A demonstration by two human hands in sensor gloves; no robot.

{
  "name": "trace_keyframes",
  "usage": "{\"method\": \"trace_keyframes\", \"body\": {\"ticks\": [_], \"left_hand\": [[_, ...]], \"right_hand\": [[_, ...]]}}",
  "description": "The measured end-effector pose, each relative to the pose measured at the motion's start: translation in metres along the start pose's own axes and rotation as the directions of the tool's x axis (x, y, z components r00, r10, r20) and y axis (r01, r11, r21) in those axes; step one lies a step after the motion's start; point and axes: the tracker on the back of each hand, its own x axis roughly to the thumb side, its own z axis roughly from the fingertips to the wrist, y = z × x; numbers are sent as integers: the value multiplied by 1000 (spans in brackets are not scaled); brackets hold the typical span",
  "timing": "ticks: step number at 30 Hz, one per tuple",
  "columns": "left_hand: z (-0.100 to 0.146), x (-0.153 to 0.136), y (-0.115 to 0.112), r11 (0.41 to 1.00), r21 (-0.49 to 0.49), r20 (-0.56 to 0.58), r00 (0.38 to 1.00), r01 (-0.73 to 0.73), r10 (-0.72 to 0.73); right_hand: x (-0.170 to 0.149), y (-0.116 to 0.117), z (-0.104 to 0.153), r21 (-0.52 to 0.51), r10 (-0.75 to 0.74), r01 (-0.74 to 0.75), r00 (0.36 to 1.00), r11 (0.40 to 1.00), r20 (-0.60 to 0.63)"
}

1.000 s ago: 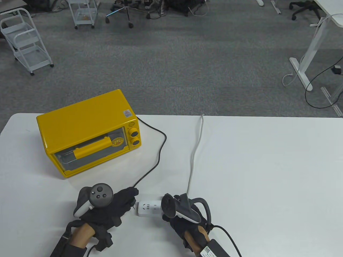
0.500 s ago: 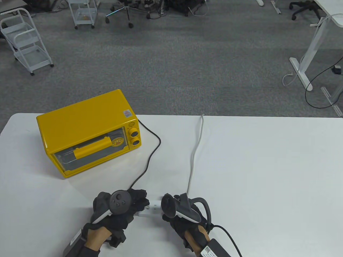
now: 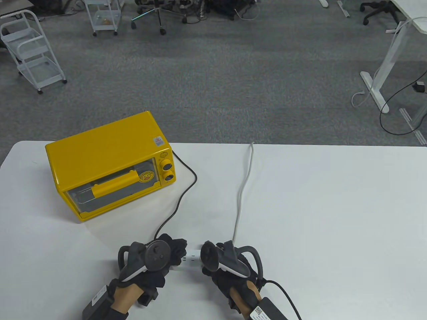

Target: Plug the oven into the power strip

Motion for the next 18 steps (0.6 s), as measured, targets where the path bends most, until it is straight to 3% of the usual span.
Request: {"method": "trace_keyframes", "body": {"ticks": [12, 18], "left_hand": [[-2, -3, -2, 999, -51, 20, 1000, -17, 18], [-2, 5, 1, 999, -8, 79, 996, 44, -44]], "right_hand": [[1, 0, 0, 2, 6, -6, 1000, 1000, 0], [2, 0, 0, 4, 14, -13, 1000, 1000, -1]]}}
